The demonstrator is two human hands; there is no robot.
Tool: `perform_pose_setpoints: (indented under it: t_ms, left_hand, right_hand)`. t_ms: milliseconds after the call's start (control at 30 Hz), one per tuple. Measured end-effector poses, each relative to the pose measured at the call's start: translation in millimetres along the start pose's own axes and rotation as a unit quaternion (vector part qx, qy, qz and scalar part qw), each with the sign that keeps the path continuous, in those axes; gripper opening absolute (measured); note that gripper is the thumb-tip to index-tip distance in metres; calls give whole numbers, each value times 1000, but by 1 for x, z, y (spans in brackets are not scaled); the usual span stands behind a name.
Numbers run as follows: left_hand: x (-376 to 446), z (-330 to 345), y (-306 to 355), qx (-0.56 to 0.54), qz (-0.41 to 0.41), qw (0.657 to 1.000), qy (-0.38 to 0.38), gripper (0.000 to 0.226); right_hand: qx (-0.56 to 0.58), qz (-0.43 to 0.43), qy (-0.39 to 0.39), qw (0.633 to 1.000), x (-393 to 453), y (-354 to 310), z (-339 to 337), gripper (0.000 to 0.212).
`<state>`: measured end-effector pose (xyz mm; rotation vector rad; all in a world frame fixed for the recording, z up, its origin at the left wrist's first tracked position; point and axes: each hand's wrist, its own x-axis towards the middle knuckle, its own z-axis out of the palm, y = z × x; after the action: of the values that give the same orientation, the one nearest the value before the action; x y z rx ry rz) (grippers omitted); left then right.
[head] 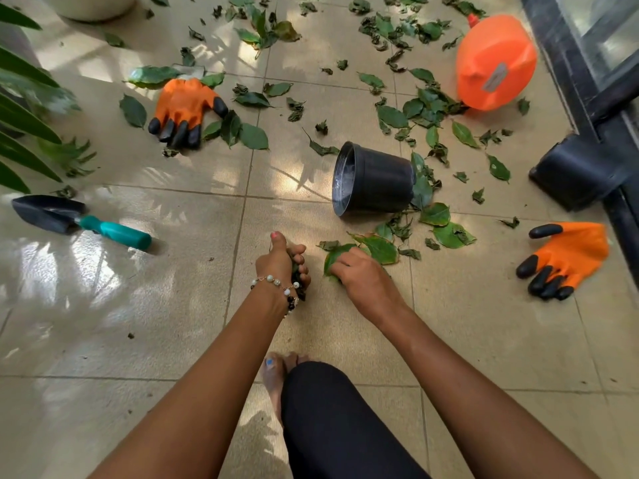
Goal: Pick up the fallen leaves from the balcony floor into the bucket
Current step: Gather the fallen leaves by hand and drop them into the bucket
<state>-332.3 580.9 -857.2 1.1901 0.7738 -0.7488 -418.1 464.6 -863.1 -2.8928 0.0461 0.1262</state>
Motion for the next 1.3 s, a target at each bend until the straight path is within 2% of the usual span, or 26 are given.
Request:
perform_pose_setpoints:
  t_ms: [67, 133, 167, 200, 267, 333, 400, 467, 533, 567, 667, 733, 833, 933, 1000, 1033, 1067, 1133, 1200, 1233, 1267, 1300]
  left_hand:
    - [-1, 1, -2, 12, 9, 1000, 0, 56]
    - [0, 3, -3, 23, 18, 1000, 1, 56]
    - [-1, 4, -2, 25, 23, 999, 2, 55]
    - [-1, 4, -2, 26, 28, 999, 6, 55]
    - [-2, 5, -1, 23, 37, 999, 18, 54]
    - [-2, 3, 0, 20, 44, 998, 26, 54]
    - [-2, 1, 1, 18, 50, 998, 33, 54]
    - [-1, -2, 3, 15, 51, 998, 35, 54]
    - [-1, -3, 5, 13, 47, 998, 33, 54]
    - [-1, -3, 5, 13, 45, 998, 30, 54]
    - [-2, -3, 5, 13, 42, 999, 22, 54]
    - [-4, -2, 4, 17, 44, 999, 22, 54]
    - [-6, -2, 2, 35, 54, 998, 24, 52]
    - [-8, -2, 1, 54, 55, 997, 18, 51]
    - [-8, -2, -2, 66, 56, 996, 16, 50]
    - [-7, -1, -3, 74, 56, 996, 16, 50]
    - [-6, -1, -4, 82, 54, 995, 17, 51]
    - [-8, 2, -5, 91, 41, 995, 9, 53]
    - [-11, 7, -8, 94, 31, 995, -7, 56]
    - [-13, 11, -10, 97, 25, 995, -15, 57]
    - [-17, 15, -9, 97, 15, 995, -22, 59]
    - [-18, 18, -9, 87, 3, 996, -33, 63]
  right_hand:
    - [103, 55, 42, 992, 5, 2, -7, 24]
    - [246, 168, 84, 951, 8, 4, -17, 23]
    - [288, 208, 107, 929, 8, 5, -21, 24]
    - [293, 227, 118, 921, 10, 6, -23, 30]
    - [252, 209, 69, 942, 14, 5, -27, 52]
    - [202, 162, -28, 966, 18, 2, -30, 77]
    - [128, 105, -116, 979, 22, -2, -29, 90]
    - [57, 66, -178, 980, 21, -5, -23, 85]
    - [0, 44, -183, 982, 17, -5, -16, 71]
    - [-13, 39, -160, 986, 14, -6, -13, 63]
    - [40, 45, -90, 994, 4, -7, -7, 41]
    - [27, 37, -56, 997, -1, -7, -4, 35]
    - [-37, -1, -53, 998, 3, -4, -1, 29]
    - [-40, -6, -19, 999, 10, 0, 0, 24]
    - [64, 58, 29, 996, 12, 0, -6, 21]
    - [164, 126, 64, 976, 12, -2, -13, 19]
    - [273, 189, 100, 938, 12, -2, -20, 17]
    - [478, 263, 138, 827, 12, -5, -35, 18]
    - [620, 273, 138, 722, 13, -10, -44, 18]
    - [652, 270, 131, 696, 13, -14, -46, 18]
    - [654, 265, 120, 698, 13, -19, -49, 16]
    - [619, 251, 107, 736, 12, -22, -48, 15]
